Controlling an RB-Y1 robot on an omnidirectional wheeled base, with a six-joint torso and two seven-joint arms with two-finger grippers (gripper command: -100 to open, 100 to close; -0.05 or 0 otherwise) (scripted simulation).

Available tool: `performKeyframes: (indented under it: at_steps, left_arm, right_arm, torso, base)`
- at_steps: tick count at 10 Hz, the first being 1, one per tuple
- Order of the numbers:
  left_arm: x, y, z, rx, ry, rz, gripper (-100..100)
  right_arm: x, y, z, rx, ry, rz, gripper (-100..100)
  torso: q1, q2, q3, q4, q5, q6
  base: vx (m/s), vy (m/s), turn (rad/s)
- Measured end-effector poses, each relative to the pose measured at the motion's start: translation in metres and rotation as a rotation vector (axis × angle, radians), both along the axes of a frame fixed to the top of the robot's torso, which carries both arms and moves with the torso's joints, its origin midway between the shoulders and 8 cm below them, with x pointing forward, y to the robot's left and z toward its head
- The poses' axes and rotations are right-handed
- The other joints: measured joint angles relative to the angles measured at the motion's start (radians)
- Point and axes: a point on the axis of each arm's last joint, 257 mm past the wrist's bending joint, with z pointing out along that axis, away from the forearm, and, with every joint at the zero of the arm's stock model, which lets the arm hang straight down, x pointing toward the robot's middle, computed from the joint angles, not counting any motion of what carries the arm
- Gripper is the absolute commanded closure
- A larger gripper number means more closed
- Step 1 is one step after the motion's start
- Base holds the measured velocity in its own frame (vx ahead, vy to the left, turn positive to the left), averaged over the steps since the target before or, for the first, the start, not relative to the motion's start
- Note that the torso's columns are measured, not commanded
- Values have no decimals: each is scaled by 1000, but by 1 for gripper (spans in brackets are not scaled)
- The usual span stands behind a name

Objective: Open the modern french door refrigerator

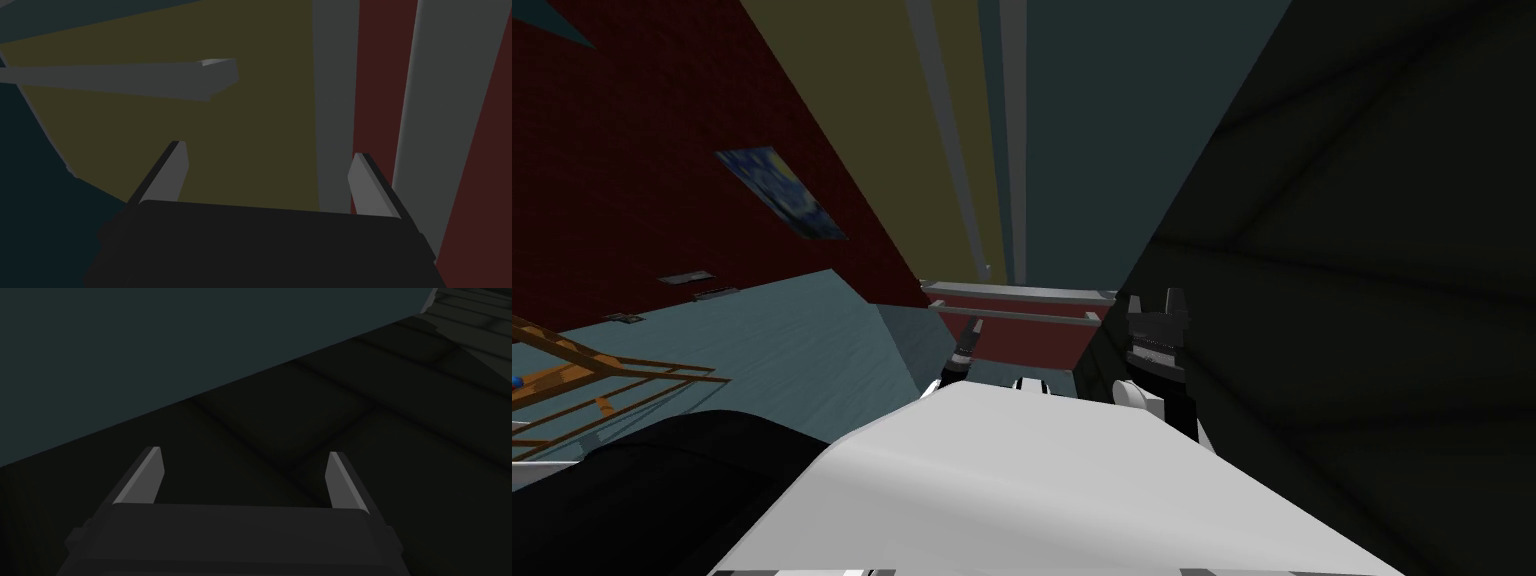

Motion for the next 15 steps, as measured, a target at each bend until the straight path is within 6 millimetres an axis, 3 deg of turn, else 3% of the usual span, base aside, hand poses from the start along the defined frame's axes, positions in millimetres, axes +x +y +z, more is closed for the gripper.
performKeyframes:
  at_steps: [9,15]
  left_arm:
    - [-16,4,-50,23,30,2,-100]
    - [-31,-4,-83,5,49,10,-100]
  right_arm:
    - [0,0,0,0,0,0,0]
    - [0,0,0,0,0,0,0]
  torso:
    - [0,-1,-1,0,0,0]
    - [0,-1,-1,0,0,0]
  base:
    - [61,4,-7]
    - [63,0,-7]
